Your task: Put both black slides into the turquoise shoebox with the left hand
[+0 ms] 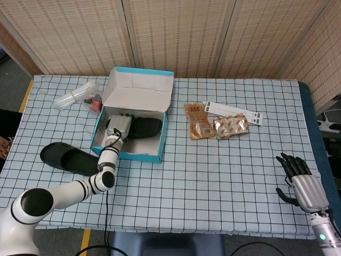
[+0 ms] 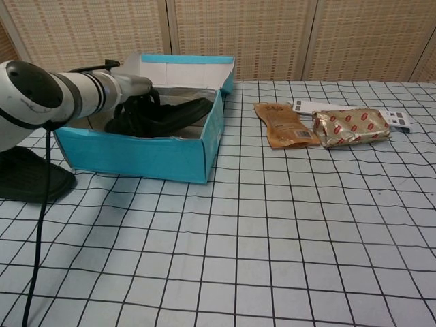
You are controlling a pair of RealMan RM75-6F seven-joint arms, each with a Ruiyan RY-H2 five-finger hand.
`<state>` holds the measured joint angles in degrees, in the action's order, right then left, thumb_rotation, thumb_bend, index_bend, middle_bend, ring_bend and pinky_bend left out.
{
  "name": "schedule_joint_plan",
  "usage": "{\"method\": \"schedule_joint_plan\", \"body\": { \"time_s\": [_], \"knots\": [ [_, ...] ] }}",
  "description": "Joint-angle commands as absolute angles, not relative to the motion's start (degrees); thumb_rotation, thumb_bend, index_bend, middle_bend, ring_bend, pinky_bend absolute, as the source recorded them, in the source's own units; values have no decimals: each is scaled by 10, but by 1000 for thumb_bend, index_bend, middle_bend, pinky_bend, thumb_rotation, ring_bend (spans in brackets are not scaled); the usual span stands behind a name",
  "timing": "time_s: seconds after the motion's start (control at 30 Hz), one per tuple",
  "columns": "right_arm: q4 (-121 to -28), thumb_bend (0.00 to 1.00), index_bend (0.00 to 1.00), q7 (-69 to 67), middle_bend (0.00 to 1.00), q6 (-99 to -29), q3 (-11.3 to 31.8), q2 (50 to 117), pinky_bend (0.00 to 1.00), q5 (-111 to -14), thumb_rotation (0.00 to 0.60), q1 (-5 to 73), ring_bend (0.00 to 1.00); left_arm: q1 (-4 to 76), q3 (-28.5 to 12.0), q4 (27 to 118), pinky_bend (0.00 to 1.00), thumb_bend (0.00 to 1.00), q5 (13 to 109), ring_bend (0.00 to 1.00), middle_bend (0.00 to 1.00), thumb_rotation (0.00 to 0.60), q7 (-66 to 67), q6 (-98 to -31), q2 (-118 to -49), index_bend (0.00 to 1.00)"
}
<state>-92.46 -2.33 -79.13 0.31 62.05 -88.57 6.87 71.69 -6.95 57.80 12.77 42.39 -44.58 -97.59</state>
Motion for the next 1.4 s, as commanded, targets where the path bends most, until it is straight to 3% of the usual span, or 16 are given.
{"method": "schedule_joint_plan", "body": {
  "time_s": [0.03,0.47,0.53,0.67,0.77,0.83,1.0,1.4],
  "knots": [
    [-925,227,0,-23,0,-790,3,621,0,-886,600,69,0,711,-65,563,541,381,136,602,620,600,438,-443,-990,393],
    [-927,226,0,-25,0,-788,1,618,0,-885,600,70,0,696,-47,498,515,382,176,581,592,600,515,-445,-1047,369],
    [-927,227,0,-24,0,-787,1,618,0,-885,600,70,0,692,-52,504,502,382,185,521,506,600,511,-441,-1045,291],
    [-928,227,0,-25,0,-790,1,617,0,-886,600,69,0,682,-71,530,454,383,223,229,155,600,476,-436,-1032,17],
    [-929,226,0,-25,0,-792,1,617,0,-887,600,68,0,675,-88,556,392,381,252,52,14,600,441,-434,-1017,0],
    [-929,227,0,-26,0,-792,0,616,0,-888,600,68,0,668,-100,576,345,377,273,7,0,600,413,-433,-1005,0],
    [-930,226,0,-25,0,-793,-2,616,0,-891,600,68,0,649,-114,612,253,342,345,0,0,600,354,-452,-978,0],
    [-933,226,0,-22,0,-799,-4,616,0,-897,600,65,0,607,-132,725,192,335,429,0,0,600,278,-482,-894,0]
  ]
}}
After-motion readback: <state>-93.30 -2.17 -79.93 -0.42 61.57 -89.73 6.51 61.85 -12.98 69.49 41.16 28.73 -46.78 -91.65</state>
